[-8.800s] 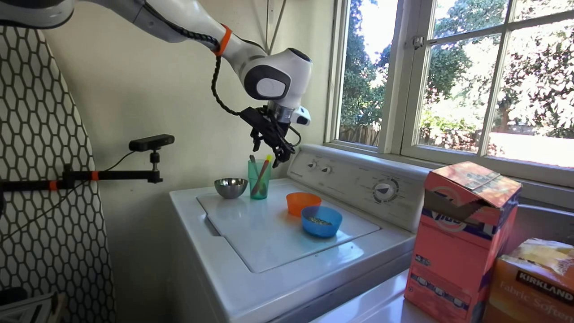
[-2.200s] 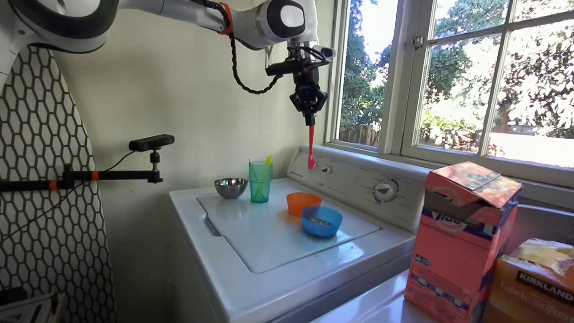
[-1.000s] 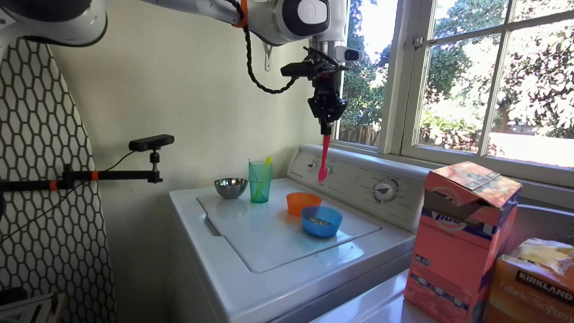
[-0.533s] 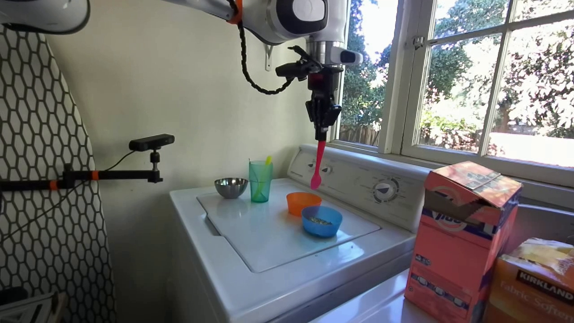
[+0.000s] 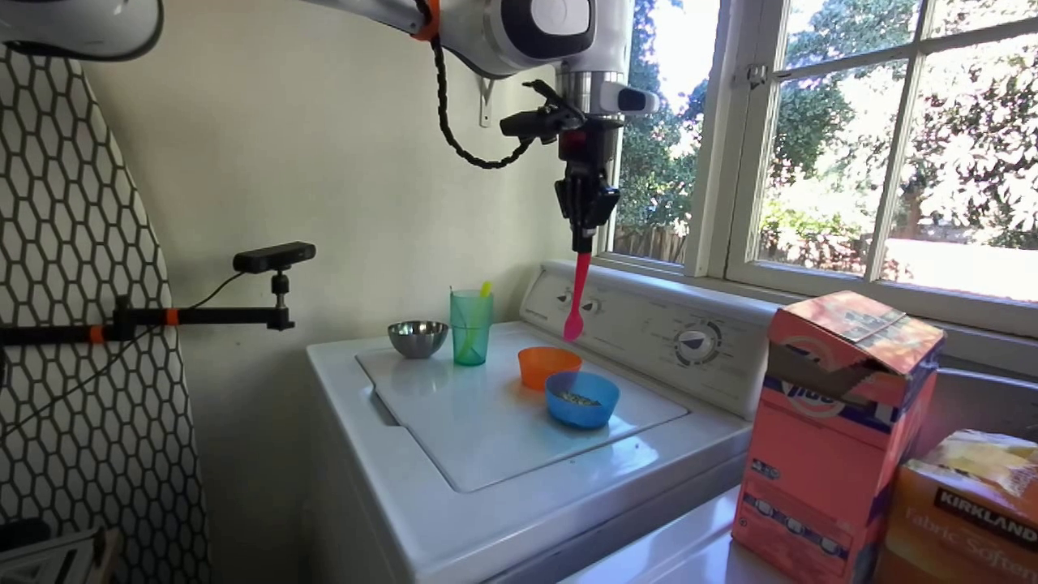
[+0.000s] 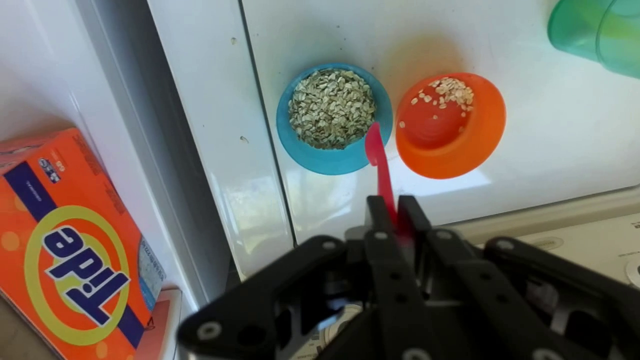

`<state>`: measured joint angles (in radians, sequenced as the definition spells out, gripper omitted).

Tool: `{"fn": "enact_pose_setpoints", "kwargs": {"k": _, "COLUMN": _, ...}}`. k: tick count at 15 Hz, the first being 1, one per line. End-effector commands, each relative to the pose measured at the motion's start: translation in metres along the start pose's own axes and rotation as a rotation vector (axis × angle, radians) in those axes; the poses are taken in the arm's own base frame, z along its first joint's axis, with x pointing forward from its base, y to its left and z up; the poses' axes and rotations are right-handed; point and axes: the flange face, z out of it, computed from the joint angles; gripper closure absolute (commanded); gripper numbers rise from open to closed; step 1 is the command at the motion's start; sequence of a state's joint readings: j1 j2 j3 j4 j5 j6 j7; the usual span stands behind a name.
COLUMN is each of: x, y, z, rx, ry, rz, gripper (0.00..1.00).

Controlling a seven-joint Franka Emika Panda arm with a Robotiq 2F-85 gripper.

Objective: Remove the blue bowl from the orange bowl and use the pink spoon to put some of the contents of the blue bowl into the orange bowl

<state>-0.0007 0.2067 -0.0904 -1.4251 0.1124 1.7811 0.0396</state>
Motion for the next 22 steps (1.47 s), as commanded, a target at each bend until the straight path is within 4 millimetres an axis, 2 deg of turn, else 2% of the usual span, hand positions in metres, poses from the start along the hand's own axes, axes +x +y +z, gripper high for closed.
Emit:
{"fn": "enact_pose_setpoints", "kwargs": {"k": 1, "x": -0.001, "y": 0.027, "z": 0.003, "rx": 0.037, "ry": -0.021, "rz": 0.030, "gripper": 0.98}}
{"fn": "enact_pose_setpoints", "kwargs": {"k": 4, "x": 0.001, "y": 0.045, "z": 0.011, "rx": 0.073, "ry": -0.010, "rz": 0.054, "gripper": 0.98}}
{"fn": "enact_pose_setpoints", "kwargs": {"k": 7, "x": 0.001, "y": 0.053, "z": 0.023, "rx": 0.124, "ry": -0.007, "rz": 0.059, "gripper": 0.98}}
{"fn": "enact_pose_setpoints", "kwargs": {"k": 16, "x": -0.017, "y": 0.091, "z": 0.069, "rx": 0.211, "ry": -0.060, "rz": 0.100, "gripper": 0.98}}
{"fn": "enact_pose_setpoints", "kwargs": {"k": 22, "x": -0.022, "y": 0.107, "z": 0.096, "rx": 0.254, "ry": -0.052, "rz": 0.162, "gripper": 0.98}}
